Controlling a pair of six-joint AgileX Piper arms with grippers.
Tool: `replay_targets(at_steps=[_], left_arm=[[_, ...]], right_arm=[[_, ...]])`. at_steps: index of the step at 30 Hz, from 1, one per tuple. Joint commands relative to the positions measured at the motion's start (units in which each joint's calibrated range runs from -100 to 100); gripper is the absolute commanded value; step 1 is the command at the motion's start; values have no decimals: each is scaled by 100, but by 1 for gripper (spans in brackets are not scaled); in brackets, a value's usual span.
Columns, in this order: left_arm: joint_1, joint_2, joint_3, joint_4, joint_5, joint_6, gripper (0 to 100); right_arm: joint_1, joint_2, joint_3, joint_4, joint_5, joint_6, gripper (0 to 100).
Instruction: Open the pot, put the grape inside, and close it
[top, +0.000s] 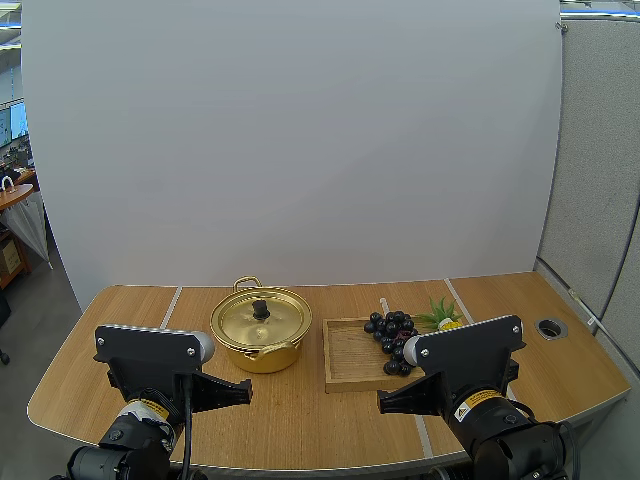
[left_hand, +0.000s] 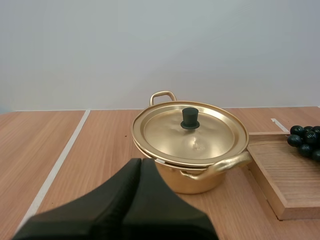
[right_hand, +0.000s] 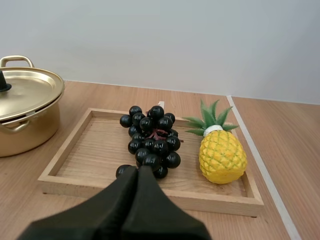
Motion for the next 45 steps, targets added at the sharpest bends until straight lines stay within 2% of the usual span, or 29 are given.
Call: replay_targets(at_steps=[1,24,30,38,41,45], left_arm=[[15,-40,0,40,-51,-53,0],[15,-40,0,40,-58,-53,0],[15,-40,-605,53,-58,-40,0],[15,-40,-1998,289,-22,362,0],[15,-40,-2533,289,373,362,0],[15,-40,-3349,289,2139,362,0]], right_arm=[[-20,-40,0,-20,-8,85,0],[-20,-40,0,-152,28,85,0],[-20,-40,-873,-86,773,85,0],[-20,-40,-2226,-134,1448,85,0],[-20,-40,-2573,-144,1866,85,0],[-20,-40,-3040,-144,2870,85,0]])
